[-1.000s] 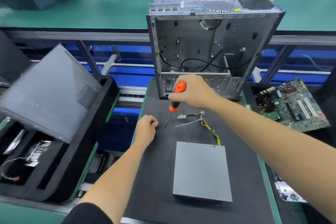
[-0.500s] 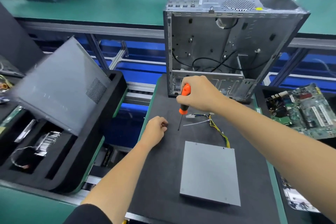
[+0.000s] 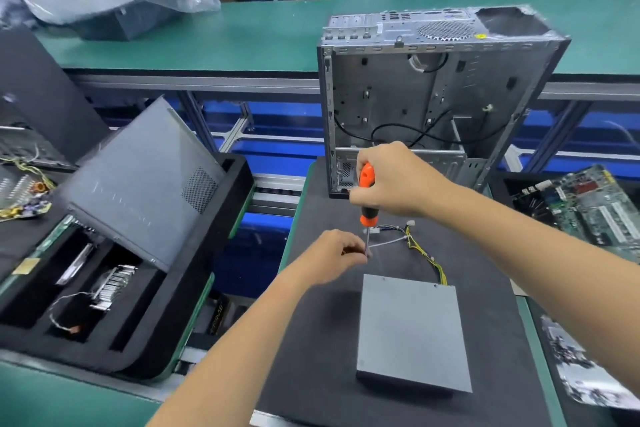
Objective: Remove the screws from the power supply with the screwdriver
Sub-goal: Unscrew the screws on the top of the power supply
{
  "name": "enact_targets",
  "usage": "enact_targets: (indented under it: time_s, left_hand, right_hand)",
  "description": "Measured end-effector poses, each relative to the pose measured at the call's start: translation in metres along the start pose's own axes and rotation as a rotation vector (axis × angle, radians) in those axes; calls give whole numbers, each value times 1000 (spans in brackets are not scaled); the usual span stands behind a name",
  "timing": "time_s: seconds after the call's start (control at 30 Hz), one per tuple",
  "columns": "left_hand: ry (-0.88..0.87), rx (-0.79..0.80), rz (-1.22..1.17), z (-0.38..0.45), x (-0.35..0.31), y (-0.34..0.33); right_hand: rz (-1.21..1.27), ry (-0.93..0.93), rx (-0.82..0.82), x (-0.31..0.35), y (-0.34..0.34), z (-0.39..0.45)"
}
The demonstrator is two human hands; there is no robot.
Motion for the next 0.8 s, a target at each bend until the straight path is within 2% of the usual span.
enact_targets:
  time_s: [0.23,0.57,0.8]
  left_hand:
    - [12,-102,-9,-8,-16,-29]
    - [49,-189,14,-10,-23,-55]
    - [51,-197,25,-9,-20,-56]
  right_hand:
    - [-36,24,55,-4,4,-20]
    - [-10,17,44,-18,2,-39]
    - [9,11,41,-24,7,-42]
Point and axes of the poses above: each hand's wrist, its own z-axis towards the middle knuckle, its own y-axis out of the back of the hand, x = y × z, the point moved 2 cm from there along z, towards the middle knuckle, and after that the axes turned 11 degrees about z, right-handed, at the moved point
